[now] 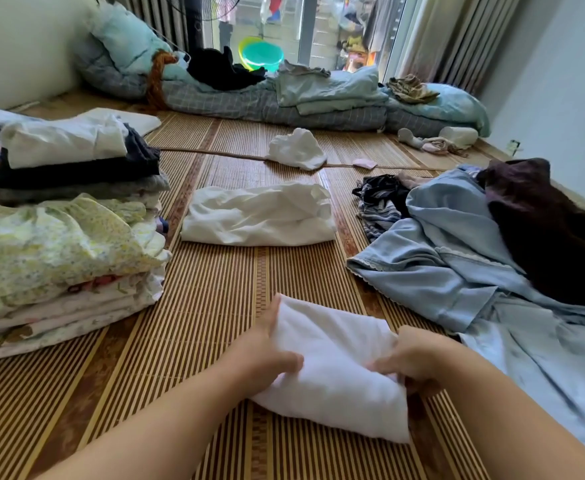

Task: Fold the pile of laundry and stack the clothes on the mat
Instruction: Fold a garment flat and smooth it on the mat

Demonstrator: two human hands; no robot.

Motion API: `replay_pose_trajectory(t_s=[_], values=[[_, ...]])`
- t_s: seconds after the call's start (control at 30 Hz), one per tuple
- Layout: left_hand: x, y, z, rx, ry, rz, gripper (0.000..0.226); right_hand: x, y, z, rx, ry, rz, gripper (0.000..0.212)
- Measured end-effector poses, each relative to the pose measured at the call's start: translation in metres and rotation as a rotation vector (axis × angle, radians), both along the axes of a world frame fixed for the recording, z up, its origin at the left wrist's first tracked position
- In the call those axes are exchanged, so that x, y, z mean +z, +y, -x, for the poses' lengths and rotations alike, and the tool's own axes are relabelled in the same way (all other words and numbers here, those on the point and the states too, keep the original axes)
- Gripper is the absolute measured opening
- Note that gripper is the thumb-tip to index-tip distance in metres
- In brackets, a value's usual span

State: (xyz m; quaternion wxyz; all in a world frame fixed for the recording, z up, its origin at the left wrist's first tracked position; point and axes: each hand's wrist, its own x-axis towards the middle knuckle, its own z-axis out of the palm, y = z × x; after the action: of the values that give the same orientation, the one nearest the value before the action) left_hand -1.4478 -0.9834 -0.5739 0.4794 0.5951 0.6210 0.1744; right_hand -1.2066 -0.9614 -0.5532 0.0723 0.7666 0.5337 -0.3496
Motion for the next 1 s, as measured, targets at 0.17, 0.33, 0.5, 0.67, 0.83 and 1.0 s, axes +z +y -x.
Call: replay_pose_trajectory(t_s=[0.17, 0.33, 0.5, 0.67, 0.83, 1.0], values=[[0.003, -0.005, -0.001, -0.009, -0.329, 0.138, 0.039, -0.011, -0.005, 0.003, -0.075, 0.038, -0.272, 0.047], [0.000, -0.007, 0.002, 0.142, -0.636, 0.347, 0.050, -0.013, -0.007, 0.019, -0.121, 0.264, -0.293, 0.111], [-0.002, -0.007, 0.004, 0.135, -0.338, 0.168, 0.070, -0.012, -0.010, 0.021, 0.242, 0.161, -0.300, 0.088], [0.010, -0.013, 0.005, 0.053, -0.116, -0.053, 0.078, -0.006, -0.006, 0.025, 0.208, 0.213, -0.332, 0.059], [0.030, 0.019, 0.037, 0.039, -0.114, -0.245, 0.080, 0.024, 0.025, 0.044, 0.197, 0.335, -0.582, 0.057], [0.070, 0.101, 0.060, 0.089, -0.051, -0.461, 0.075, 0.071, 0.106, 0.077, 0.287, 0.335, -0.811, 0.047]])
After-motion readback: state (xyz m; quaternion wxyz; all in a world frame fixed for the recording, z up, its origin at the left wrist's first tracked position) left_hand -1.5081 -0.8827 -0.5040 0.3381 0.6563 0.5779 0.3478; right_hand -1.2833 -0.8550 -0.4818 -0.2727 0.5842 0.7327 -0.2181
